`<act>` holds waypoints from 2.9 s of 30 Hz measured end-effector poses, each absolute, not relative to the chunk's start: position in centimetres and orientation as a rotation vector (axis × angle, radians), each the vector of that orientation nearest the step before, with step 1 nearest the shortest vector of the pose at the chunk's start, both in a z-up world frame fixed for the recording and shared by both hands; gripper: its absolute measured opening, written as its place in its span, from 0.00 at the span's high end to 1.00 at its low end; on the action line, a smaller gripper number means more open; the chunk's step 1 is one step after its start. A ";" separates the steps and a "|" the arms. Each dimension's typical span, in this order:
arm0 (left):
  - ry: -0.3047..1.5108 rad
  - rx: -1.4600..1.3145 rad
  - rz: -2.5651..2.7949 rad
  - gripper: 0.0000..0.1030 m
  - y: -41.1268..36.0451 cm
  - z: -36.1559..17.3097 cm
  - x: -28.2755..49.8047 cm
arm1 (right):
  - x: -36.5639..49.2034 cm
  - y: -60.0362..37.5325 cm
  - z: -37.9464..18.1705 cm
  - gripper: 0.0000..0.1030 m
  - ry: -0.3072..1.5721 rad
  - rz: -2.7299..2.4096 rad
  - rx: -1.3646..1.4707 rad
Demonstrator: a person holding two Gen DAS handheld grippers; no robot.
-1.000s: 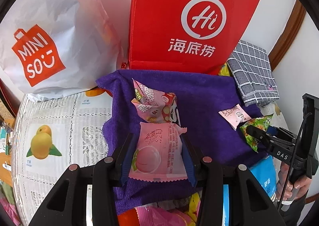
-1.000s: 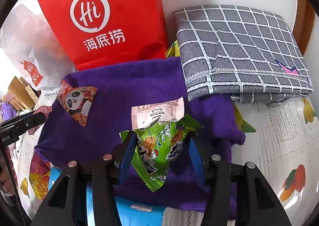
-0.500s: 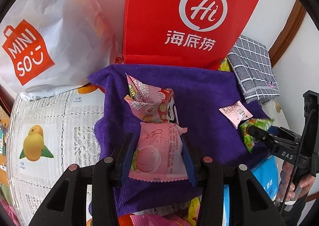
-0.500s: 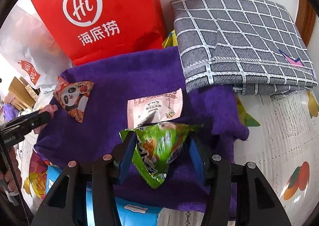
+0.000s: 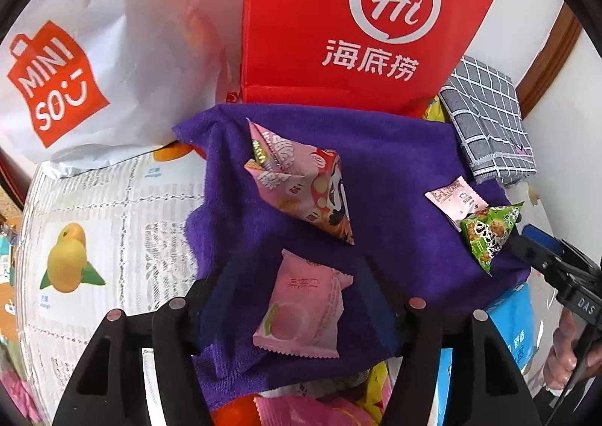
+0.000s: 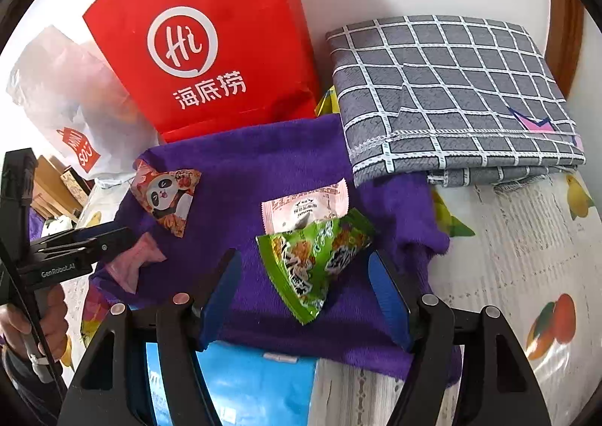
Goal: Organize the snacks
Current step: 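Lower both packets onto the purple towel and open both tools to release them, then withdraw both tools to the pile while the right tool grasps the yellow chip bag, then lift the yellow chip bag with the right tool while the left tool grasps the pink-yellow bag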
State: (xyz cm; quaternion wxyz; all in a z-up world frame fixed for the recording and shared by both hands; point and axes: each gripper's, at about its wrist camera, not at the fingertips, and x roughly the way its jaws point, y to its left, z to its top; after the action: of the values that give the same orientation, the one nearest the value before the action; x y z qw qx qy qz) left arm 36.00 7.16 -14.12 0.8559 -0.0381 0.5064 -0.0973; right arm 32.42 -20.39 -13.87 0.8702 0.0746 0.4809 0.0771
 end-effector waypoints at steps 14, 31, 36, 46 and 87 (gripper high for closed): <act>1.000 -0.105 -0.183 0.38 9.1 -9.5 29.6 | 26.2 -19.4 -10.2 0.33 0.921 0.145 0.138; 0.967 -0.158 -0.121 0.38 12.8 -7.7 20.1 | 16.5 -15.3 -10.7 0.35 0.986 0.249 0.155; 0.961 -0.174 -0.114 0.38 13.8 -7.7 18.4 | 15.1 -13.6 -12.2 0.34 1.032 0.313 0.171; 0.973 -0.171 -0.123 0.38 14.5 -8.7 17.3 | 15.5 -9.9 -14.6 0.30 1.078 0.306 0.105; 1.110 -0.180 -0.168 0.35 7.0 -15.6 25.7 | 14.1 -21.4 -15.0 0.47 1.053 0.122 0.203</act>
State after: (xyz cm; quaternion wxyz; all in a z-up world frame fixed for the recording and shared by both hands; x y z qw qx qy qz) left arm 25.65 7.03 -15.58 0.8428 -0.0851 0.5254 -0.0798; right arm 14.07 -21.35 -15.02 0.8578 0.0968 0.5013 0.0583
